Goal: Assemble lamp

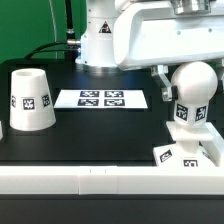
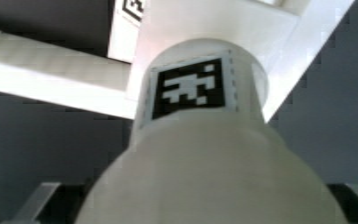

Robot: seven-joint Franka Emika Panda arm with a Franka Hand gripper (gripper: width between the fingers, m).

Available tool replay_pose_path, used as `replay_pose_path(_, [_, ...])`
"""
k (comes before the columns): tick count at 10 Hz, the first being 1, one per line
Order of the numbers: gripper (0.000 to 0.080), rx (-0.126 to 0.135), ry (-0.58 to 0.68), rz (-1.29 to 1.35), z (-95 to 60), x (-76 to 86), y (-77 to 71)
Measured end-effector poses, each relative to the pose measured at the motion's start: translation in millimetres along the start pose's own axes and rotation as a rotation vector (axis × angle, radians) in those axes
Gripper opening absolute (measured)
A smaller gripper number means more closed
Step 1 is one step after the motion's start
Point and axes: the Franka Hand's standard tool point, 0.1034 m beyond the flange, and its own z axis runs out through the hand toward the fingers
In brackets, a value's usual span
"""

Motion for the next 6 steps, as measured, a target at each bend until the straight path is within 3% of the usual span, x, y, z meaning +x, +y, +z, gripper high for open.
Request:
replay_pose_path(4, [0.0575,-0.002,0.006,0.001,0.8,0.2,0.4])
replay_pose_path(5, [0.0667,-0.002,0.006,0.001,0.8,0.2,0.4])
replay_pose_path(6, [0.0690,-0.002,0.006,0.001,0.6,0.4,0.2])
